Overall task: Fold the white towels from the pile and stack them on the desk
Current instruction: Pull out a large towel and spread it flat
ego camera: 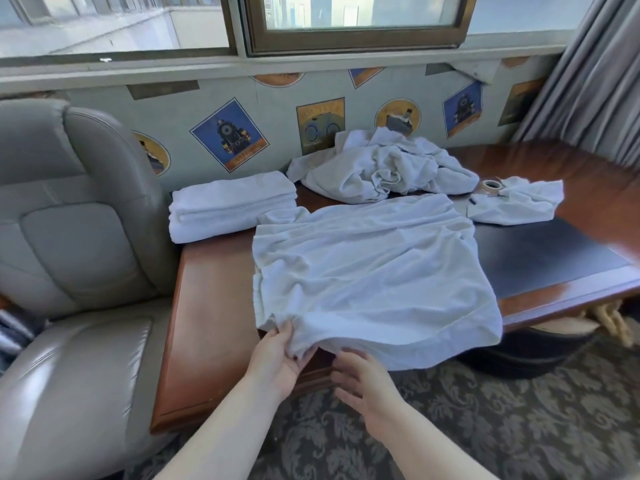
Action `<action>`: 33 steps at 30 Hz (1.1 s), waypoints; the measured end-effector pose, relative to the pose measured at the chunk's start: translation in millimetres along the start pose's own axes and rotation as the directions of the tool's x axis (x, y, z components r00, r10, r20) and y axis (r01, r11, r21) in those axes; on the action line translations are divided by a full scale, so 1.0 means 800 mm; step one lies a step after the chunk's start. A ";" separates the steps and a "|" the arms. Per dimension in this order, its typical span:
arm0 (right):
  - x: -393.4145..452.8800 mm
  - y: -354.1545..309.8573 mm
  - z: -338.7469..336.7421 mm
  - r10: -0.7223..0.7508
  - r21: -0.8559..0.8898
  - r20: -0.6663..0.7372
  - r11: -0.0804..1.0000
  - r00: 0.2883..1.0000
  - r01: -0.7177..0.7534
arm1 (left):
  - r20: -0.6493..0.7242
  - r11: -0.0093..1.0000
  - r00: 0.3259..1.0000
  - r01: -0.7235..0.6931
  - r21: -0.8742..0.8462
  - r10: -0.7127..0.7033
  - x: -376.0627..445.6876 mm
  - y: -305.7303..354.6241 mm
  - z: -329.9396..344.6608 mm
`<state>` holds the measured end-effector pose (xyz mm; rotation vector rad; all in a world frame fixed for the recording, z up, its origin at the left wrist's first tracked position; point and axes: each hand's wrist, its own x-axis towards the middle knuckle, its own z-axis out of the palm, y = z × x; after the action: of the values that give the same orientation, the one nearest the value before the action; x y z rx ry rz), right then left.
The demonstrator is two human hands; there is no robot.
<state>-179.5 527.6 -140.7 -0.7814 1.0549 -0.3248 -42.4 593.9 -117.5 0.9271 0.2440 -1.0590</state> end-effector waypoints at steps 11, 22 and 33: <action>0.069 -0.033 -0.087 -0.026 0.110 -0.243 0.992 0.970 0.055 | -0.101 0.985 0.995 -0.022 -0.169 0.005 0.038 -0.008 -0.005; 0.166 -0.073 -0.080 -0.154 -0.133 -0.569 0.987 0.807 0.094 | -0.285 0.953 0.919 0.298 0.045 -0.274 0.124 -0.051 0.046; 0.237 -0.126 -0.151 -0.393 -0.652 -0.583 0.748 0.711 -0.122 | -0.349 0.953 0.937 0.128 0.273 -0.026 0.207 -0.059 0.086</action>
<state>-181.6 295.9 -224.6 -1.4571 1.8956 -0.4040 -14.6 428.8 -196.9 1.3828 0.4233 -1.0179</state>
